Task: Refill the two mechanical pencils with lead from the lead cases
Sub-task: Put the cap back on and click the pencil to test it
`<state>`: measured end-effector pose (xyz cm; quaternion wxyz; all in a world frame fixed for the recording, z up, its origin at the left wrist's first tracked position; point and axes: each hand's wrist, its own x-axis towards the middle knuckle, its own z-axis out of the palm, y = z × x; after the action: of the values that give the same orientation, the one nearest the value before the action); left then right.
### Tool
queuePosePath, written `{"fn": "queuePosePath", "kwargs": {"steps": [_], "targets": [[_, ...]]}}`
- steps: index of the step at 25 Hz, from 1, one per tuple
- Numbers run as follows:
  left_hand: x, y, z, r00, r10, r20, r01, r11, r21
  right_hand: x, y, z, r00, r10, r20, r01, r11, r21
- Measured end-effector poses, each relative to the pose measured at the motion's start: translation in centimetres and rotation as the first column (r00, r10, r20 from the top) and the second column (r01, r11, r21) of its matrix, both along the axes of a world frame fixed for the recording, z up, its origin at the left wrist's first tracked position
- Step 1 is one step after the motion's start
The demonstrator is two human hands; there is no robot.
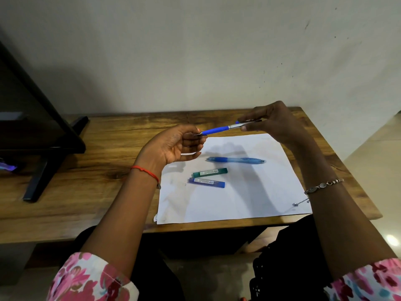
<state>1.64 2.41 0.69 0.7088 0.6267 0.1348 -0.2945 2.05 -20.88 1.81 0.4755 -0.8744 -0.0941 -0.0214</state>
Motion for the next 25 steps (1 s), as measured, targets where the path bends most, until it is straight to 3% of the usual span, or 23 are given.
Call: {"fn": "queuePosePath", "kwargs": {"steps": [4,9,18,25], "targets": [[0.0,-0.1,-0.1,1.0,0.009,-0.007,-0.008,0.996,0.084,0.6,0.1,-1.1,1.0,-0.011,-0.001,0.011,0.993,-0.121],[0.1,0.0,-0.7,0.999,0.036,-0.015,-0.026,0.911,0.412,1.4,0.6,-3.0,0.997,-0.079,-0.02,0.073,0.977,-0.203],[0.1,0.2,-1.1,0.998,0.005,0.062,-0.038,0.847,0.53,2.3,1.2,-4.9,0.976,-0.173,-0.134,0.115,0.926,-0.359],[0.1,0.1,-1.1,0.996,-0.034,0.077,-0.016,0.824,0.567,2.0,1.6,-4.5,0.972,-0.144,-0.185,0.074,0.936,-0.344]]}}
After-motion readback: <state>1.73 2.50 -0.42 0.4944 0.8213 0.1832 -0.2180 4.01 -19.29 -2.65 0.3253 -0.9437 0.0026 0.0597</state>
